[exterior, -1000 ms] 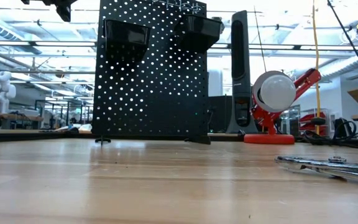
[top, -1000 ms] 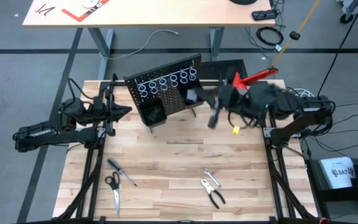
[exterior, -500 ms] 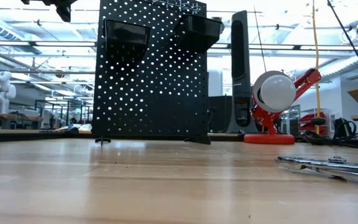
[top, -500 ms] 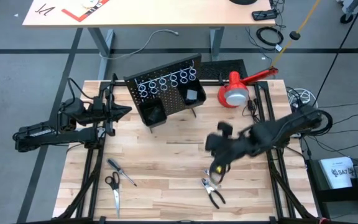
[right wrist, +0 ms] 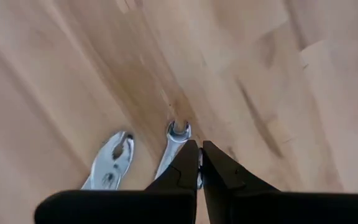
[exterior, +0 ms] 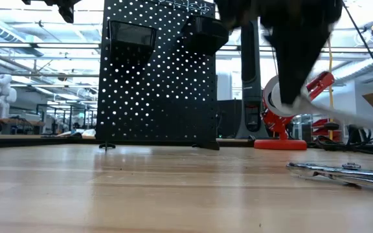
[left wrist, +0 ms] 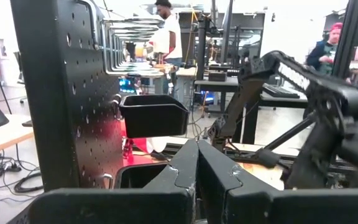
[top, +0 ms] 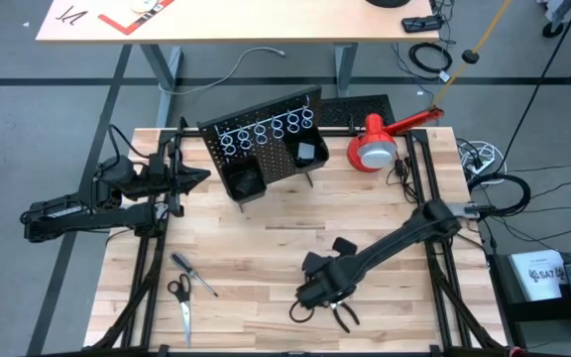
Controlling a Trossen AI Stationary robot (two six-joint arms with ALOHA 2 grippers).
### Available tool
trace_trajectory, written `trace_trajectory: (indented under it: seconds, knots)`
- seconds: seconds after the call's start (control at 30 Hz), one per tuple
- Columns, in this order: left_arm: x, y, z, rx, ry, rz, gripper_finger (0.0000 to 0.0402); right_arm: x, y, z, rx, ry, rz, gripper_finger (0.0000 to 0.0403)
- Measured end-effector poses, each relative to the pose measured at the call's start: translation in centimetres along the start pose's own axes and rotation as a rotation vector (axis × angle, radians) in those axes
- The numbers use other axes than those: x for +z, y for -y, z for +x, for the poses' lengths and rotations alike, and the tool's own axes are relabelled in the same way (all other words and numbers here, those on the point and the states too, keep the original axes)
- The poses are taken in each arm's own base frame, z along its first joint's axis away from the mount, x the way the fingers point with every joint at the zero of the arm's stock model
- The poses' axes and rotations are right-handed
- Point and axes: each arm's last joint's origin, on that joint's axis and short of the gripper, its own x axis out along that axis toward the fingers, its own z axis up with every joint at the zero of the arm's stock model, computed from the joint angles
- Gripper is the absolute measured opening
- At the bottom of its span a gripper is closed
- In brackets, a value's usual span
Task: Hang tools onto peg board
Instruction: Unhang the left wrench from the pegboard to the table, then remove the black allen wrench set from the top black basket on the pegboard to the table
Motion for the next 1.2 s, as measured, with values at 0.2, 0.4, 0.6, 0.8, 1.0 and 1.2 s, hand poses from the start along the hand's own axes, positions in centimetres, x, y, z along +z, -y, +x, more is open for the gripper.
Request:
trace_trajectory:
  seconds: [0.2,0.4,0.6,0.8,1.0,1.2]
  knots:
    - [0.0,0.0,0.0,-0.003,-0.003,0.0,0.0013,0.6,-0.7,3.3,-0.054,-0.089,0.058,0.0]
    - [0.0,0.0,0.0,-0.004,-0.003,0.0,0.0013,1.3,-0.3,4.5,-0.073,-0.13,0.103,0.0]
    - [0.0,0.0,0.0,-0.004,-0.002,-0.001,0.0013,1.9,0.0,4.6,-0.068,-0.118,0.101,0.0026]
    - [-0.1,0.0,0.0,-0.004,-0.007,-0.001,0.0013,2.3,0.2,4.8,-0.061,-0.119,0.084,0.0097]
    - [-0.1,0.0,0.0,-0.004,-0.007,0.0,0.0013,2.5,0.2,4.7,-0.067,-0.079,0.043,0.0151]
    - [-0.1,0.0,0.0,-0.004,-0.006,0.0,0.0013,3.1,0.0,2.6,-0.089,0.056,-0.12,0.017]
